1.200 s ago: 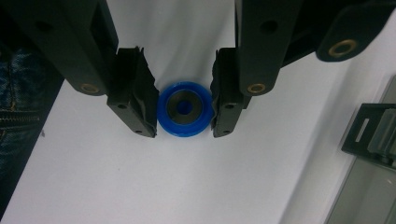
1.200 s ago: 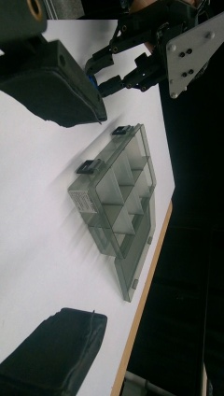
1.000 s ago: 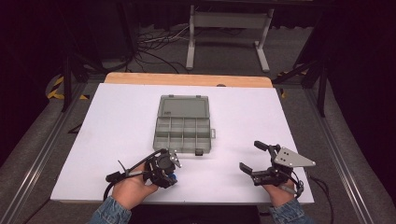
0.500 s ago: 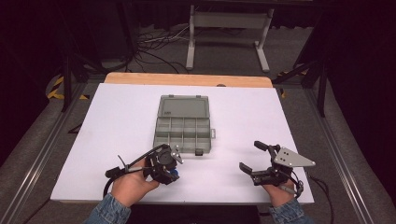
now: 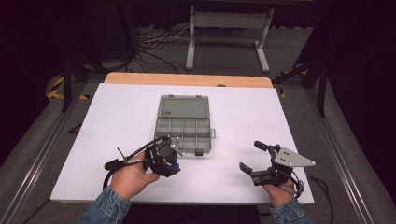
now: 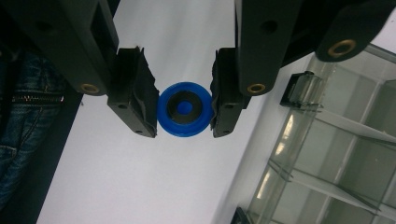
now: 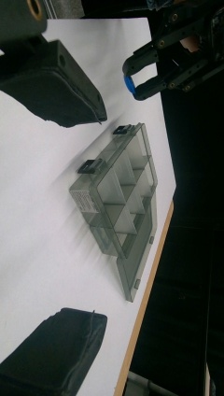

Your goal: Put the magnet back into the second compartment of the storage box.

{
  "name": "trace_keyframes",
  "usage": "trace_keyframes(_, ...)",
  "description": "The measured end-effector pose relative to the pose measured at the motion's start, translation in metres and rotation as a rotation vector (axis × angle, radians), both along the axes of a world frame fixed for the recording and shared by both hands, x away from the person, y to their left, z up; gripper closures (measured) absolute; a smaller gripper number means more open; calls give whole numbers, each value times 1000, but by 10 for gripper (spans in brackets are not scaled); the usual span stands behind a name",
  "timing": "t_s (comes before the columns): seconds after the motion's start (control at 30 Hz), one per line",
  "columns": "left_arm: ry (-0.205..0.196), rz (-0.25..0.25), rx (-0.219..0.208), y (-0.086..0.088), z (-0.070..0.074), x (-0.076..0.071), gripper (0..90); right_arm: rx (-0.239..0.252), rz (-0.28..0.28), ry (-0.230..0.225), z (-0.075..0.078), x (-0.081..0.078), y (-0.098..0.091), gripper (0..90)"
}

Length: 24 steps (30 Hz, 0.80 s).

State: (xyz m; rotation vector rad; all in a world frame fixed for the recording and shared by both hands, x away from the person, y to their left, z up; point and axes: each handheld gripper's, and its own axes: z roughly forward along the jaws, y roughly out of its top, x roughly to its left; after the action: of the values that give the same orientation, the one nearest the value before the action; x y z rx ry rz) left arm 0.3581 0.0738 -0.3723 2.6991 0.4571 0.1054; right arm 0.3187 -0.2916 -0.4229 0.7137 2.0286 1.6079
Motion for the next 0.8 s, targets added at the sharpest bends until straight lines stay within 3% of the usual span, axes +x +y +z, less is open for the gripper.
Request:
trace_keyframes(0.37,-10,2,-25,2,9,8,624,-1,3,1,0,0,1,47)
trace_keyframes(0.8,-30,48,-47,7,16,30,624,-1,4,1,-1,0,0,47)
